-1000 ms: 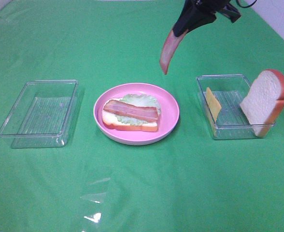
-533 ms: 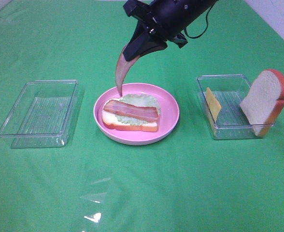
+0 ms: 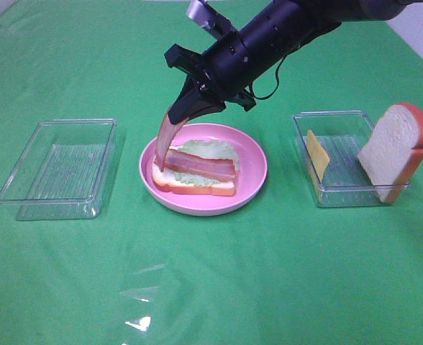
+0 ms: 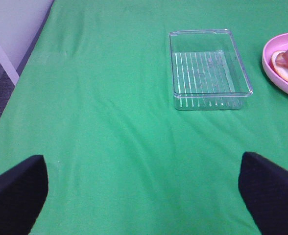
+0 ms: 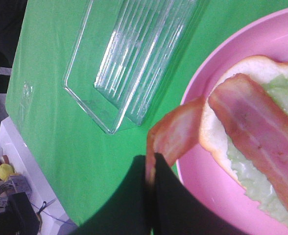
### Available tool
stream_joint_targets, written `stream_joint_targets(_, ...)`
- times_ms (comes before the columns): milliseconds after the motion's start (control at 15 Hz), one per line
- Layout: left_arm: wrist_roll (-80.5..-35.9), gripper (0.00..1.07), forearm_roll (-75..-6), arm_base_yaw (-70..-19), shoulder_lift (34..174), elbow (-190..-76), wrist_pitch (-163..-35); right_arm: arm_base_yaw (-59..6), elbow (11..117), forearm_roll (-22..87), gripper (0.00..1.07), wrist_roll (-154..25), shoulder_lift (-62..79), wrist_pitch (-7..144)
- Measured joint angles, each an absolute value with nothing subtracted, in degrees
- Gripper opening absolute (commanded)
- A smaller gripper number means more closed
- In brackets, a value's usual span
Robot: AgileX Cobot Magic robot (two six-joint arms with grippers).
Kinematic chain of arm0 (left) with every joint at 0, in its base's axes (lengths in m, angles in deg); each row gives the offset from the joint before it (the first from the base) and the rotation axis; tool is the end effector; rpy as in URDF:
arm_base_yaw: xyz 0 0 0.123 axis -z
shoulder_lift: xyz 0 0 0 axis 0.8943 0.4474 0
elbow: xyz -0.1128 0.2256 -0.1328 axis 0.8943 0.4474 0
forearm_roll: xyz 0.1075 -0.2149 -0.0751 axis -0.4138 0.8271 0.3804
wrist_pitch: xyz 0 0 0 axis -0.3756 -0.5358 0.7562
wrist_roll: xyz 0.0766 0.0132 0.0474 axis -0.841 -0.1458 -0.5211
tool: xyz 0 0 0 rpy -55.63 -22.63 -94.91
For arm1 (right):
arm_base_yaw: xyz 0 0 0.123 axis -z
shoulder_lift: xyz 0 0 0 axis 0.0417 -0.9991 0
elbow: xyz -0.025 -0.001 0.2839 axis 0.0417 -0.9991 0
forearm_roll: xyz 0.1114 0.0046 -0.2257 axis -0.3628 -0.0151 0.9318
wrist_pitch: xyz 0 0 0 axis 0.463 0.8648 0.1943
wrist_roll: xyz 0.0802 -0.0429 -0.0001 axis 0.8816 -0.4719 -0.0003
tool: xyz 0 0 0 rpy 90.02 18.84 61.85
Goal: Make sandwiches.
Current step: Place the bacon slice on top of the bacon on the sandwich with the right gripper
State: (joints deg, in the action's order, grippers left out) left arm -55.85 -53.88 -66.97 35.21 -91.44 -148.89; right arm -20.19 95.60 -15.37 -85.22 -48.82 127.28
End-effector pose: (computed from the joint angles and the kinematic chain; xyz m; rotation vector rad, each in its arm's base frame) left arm -0.0053 -0.0016 0.2770 -0.0371 2.0364 0.0341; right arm 0.4098 0.2305 0.1894 -0.5702 2.6727 1.0416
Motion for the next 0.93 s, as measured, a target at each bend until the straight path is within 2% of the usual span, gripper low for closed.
stream_joint_targets(933,-55.85,1.00,-53.88,-66.97,35.21,-91.44,-148.89,-20.13,95.60,-16.18,0.00,-84.65,-49.68,126.02)
